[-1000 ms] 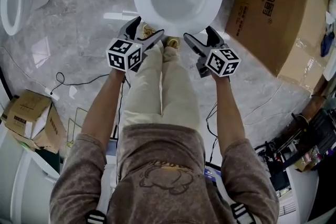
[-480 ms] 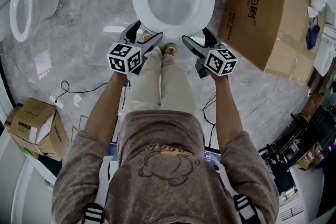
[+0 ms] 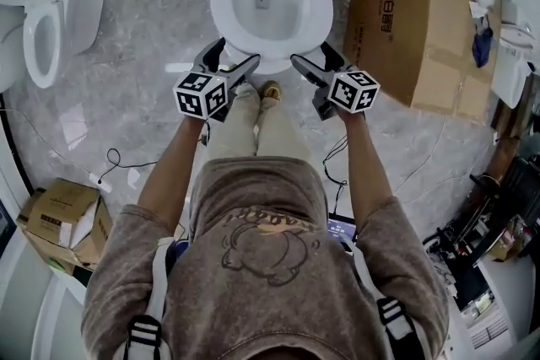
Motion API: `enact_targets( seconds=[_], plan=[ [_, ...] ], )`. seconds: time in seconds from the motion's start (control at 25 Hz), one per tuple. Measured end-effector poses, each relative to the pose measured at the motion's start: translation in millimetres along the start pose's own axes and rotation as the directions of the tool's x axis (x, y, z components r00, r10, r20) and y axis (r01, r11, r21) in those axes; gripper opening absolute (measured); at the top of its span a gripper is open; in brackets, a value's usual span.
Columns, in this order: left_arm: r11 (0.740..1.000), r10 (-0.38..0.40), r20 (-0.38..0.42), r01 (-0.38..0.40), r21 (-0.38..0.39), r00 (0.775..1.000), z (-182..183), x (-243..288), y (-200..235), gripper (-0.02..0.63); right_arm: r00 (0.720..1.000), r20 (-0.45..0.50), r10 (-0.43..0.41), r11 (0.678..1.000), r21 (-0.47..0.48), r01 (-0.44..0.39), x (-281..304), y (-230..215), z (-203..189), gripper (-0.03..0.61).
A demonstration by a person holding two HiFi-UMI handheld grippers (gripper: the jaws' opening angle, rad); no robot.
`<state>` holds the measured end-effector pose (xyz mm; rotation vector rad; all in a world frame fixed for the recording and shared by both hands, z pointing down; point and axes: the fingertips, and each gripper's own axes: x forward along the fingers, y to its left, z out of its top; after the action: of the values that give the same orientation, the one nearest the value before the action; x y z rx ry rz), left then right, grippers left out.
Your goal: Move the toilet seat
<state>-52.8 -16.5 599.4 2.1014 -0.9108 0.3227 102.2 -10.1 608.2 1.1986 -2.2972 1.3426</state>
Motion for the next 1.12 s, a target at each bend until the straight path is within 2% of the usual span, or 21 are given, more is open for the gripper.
enact_targets(
  seconds=[0.6,0.76,0.96,1.12],
  plan=[
    [1.0,-0.018,0.057,0.018,0.012,0.998,76.8,0.4,-17.1,0.425,0.995,0.099,0.026,1.0,-0.015,-0.025,-8.4,13.9,77.5,0.483],
    [1.0,-0.027,0.076,0.027,0.004,0.997,96.9,-0.1,-18.7,0.425,0.995,0.077,0.057,0.998,-0.035,-0.054,-7.8,18.8,96.1,0.483],
    [0.999,-0.041,0.058,0.04,0.002,0.998,114.8,3.2,-20.8,0.425,0.996,0.056,0.069,0.996,-0.054,-0.066,-9.3,20.9,112.5,0.485],
    [1.0,-0.017,0.07,0.017,-0.007,0.997,123.8,3.4,-19.0,0.425,0.997,0.035,0.075,0.996,-0.056,-0.073,-6.2,24.5,118.4,0.494]
  ],
)
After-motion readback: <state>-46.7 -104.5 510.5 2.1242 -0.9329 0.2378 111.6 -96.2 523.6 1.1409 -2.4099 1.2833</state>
